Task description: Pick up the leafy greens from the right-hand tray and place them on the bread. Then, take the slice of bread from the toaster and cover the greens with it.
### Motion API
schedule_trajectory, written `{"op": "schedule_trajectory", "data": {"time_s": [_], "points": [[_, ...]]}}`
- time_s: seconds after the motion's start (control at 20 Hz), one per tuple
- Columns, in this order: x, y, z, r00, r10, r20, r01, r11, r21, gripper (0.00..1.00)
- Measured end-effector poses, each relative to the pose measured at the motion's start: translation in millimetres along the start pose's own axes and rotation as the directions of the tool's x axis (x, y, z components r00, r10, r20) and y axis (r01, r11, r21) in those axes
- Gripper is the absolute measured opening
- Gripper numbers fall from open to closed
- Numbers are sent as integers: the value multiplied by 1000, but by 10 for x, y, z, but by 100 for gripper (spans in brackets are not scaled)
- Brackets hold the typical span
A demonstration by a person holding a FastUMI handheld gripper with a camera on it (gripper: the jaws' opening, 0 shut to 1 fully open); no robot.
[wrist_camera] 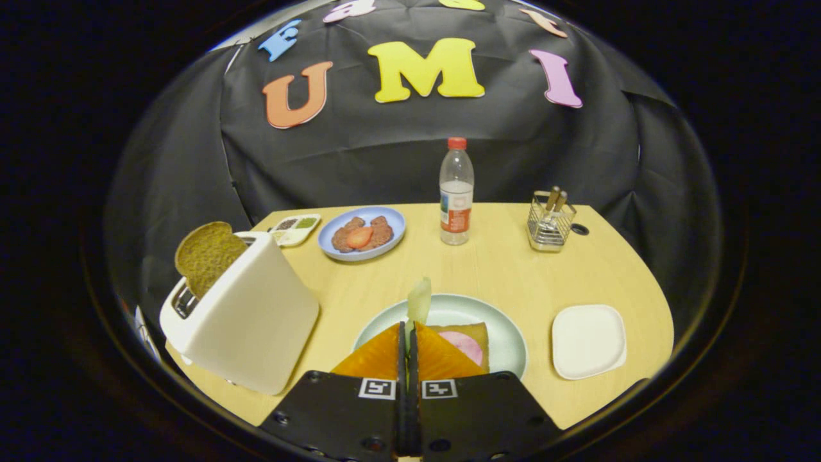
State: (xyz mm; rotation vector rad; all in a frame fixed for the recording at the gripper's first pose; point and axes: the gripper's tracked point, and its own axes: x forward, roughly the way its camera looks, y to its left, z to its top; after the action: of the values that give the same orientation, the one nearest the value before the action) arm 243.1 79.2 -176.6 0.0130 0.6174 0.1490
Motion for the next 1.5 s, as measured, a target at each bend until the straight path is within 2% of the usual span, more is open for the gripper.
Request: {"op": "schedule_trajectory", "data": {"time_s": [0.25, 0.3, 0.6, 0.95, 1.05, 1.2, 1.25, 1.3, 1.5], "points": [[231, -453, -150, 999, -36, -39, 38, 999, 36, 1], [271, -480, -171, 999, -25, -42, 26, 999, 37, 1], [496, -374, -46, 1000, 28, 1, -28, 999, -44, 0], [573, -409, -127, 1000, -12, -25, 11, 998, -59, 3], [535, -486, -96, 999, -50, -4, 49, 996, -73, 29], [421, -481, -88, 998, -61, 16, 62, 995, -79, 54], [379, -459, -56, 998, -56, 32, 59, 995, -80, 56], [315, -475, -16, 997, -68, 49, 72, 994, -81, 66], [5, -422, 148, 988, -89, 122, 99, 992, -78, 92]]}}
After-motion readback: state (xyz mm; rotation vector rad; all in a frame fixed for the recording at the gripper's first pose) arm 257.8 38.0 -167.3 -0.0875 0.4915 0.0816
